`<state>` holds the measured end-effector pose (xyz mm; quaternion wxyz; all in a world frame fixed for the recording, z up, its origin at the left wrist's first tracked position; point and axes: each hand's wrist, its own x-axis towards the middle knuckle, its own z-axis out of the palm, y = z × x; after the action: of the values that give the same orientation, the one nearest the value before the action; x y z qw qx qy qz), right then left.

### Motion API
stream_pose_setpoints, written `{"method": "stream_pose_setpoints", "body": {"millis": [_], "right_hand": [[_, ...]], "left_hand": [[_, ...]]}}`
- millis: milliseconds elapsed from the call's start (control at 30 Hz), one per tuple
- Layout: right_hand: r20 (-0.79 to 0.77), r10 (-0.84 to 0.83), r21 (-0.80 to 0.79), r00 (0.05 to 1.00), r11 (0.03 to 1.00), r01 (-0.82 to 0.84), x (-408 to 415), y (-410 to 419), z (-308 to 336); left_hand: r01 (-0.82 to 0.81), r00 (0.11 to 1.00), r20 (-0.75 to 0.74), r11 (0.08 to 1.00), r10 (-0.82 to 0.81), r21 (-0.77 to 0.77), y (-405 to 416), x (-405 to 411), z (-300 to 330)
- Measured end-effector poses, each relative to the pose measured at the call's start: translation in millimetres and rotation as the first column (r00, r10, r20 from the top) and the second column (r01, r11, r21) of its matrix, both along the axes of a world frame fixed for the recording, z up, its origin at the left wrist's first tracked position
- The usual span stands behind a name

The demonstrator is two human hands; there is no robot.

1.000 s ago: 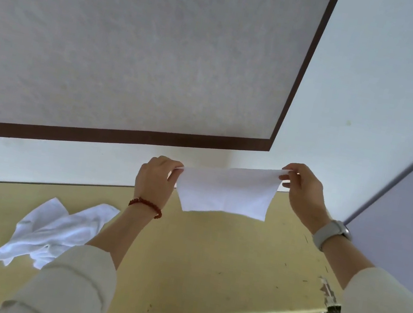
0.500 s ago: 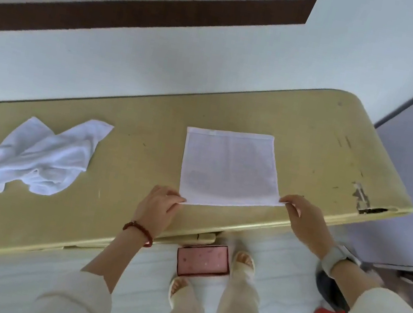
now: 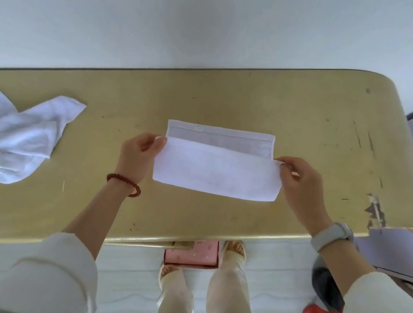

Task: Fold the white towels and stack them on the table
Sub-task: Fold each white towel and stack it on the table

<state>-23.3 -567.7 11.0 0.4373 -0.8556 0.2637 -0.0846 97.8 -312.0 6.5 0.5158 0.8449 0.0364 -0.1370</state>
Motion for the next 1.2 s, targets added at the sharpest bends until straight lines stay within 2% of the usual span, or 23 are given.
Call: {"method": "stream_pose_setpoints", "body": {"millis": [167,400,600,867,1100,1200], "right_hand": [[0.033,-0.053,0.025,0.998,0.998,0.052,41,-14,-16],[-0.03,-0.037,-0.04,0.999,0.999,0.036,67,-27,-45],[-0.045,-0.027,-0.138,0.999,0.99,0.02,75,-26,-53],[-0.117,0.051,-0.327,0.992,0.941,-0.087,83,-30,-54],[-0.135,0.081,-0.332,0.988,0.935,-0.122,86,-32,-55],[-0.113,0.09,-0.332,0.989,0.935,-0.123,85,-33,-58]], "left_hand": [[-0.059,0.998,0.032,0.997,0.058,0.053,-30,33,-13],[-0.127,0.991,0.063,0.967,0.116,0.219,-42,48,-43],[-0.156,0.987,0.087,0.953,0.138,0.259,-44,49,-45],[-0.103,0.994,0.006,0.941,0.107,0.324,-39,45,-41],[-0.133,0.991,0.045,0.937,0.125,0.322,-38,34,-40],[-0.11,0.993,0.01,0.931,0.114,0.347,-39,37,-39]]}}
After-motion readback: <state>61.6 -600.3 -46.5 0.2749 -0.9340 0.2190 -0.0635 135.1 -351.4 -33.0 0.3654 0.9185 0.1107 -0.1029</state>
